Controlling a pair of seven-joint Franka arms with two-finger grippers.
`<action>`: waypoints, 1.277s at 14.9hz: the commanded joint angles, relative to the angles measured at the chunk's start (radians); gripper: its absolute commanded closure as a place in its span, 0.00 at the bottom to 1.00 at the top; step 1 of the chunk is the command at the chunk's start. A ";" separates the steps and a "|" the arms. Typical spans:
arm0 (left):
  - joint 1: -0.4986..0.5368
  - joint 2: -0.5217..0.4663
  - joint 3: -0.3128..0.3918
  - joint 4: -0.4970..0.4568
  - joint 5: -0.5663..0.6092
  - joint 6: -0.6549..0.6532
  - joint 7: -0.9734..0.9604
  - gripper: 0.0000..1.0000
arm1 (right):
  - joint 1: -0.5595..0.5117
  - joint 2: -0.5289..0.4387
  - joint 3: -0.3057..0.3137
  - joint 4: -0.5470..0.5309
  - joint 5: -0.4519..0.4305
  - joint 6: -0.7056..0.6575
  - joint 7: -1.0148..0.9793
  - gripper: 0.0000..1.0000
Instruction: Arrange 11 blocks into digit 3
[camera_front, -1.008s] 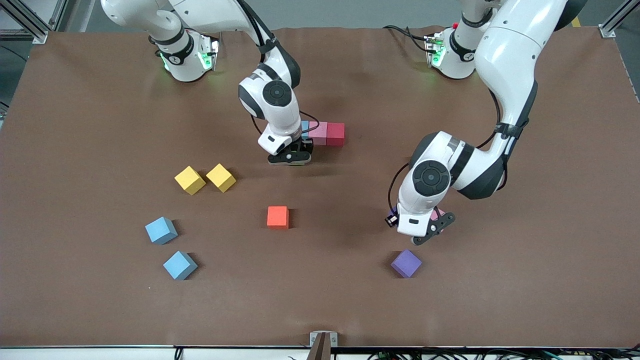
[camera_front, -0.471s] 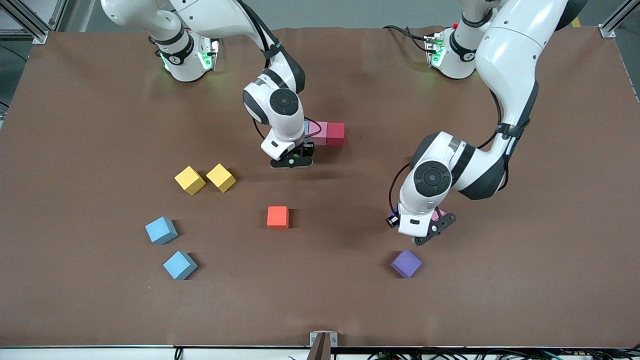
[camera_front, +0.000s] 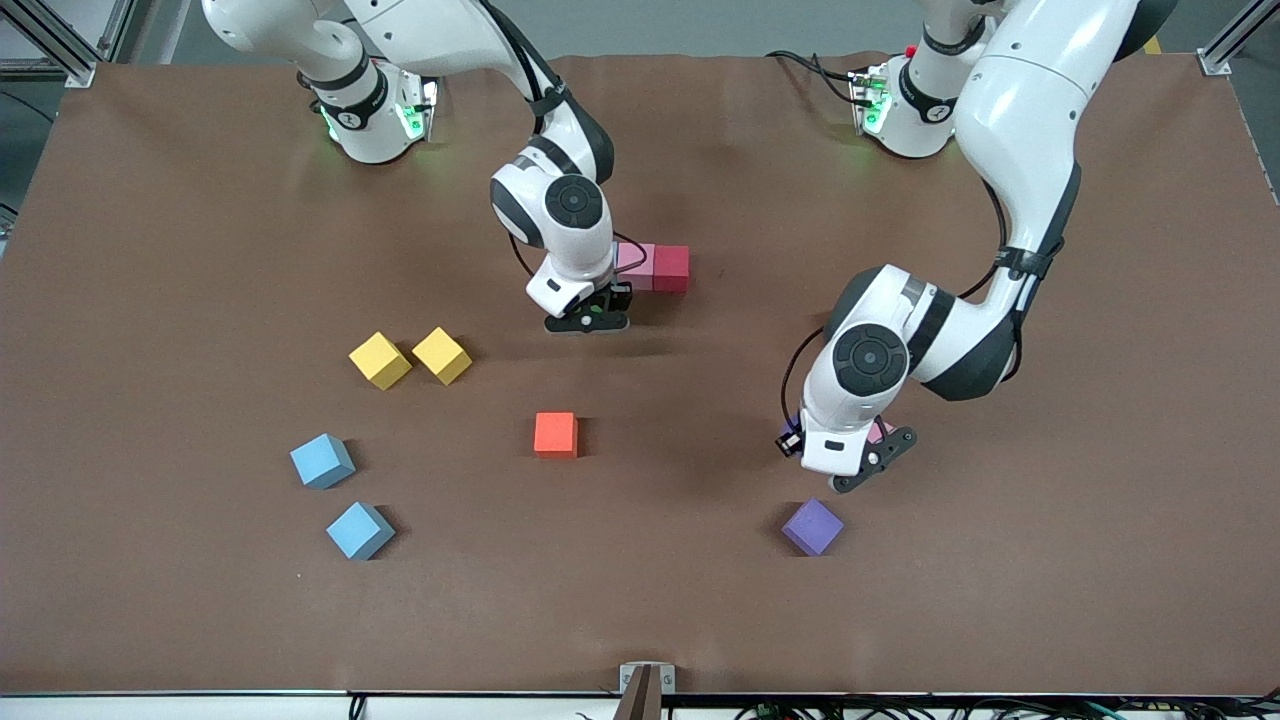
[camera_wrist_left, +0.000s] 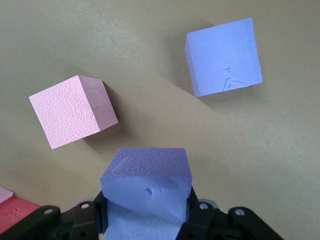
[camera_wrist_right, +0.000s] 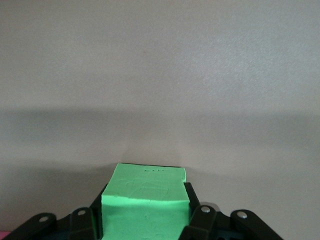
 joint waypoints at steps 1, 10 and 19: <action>0.005 -0.010 -0.003 0.000 -0.010 -0.016 0.024 0.59 | 0.020 0.004 -0.006 0.003 0.006 0.016 0.042 1.00; 0.008 -0.005 -0.003 0.000 -0.011 -0.016 0.031 0.59 | 0.025 0.001 -0.006 -0.025 0.006 0.037 0.049 1.00; 0.008 -0.002 -0.003 -0.001 -0.011 -0.016 0.034 0.59 | 0.031 0.001 -0.006 -0.027 0.006 0.037 0.068 1.00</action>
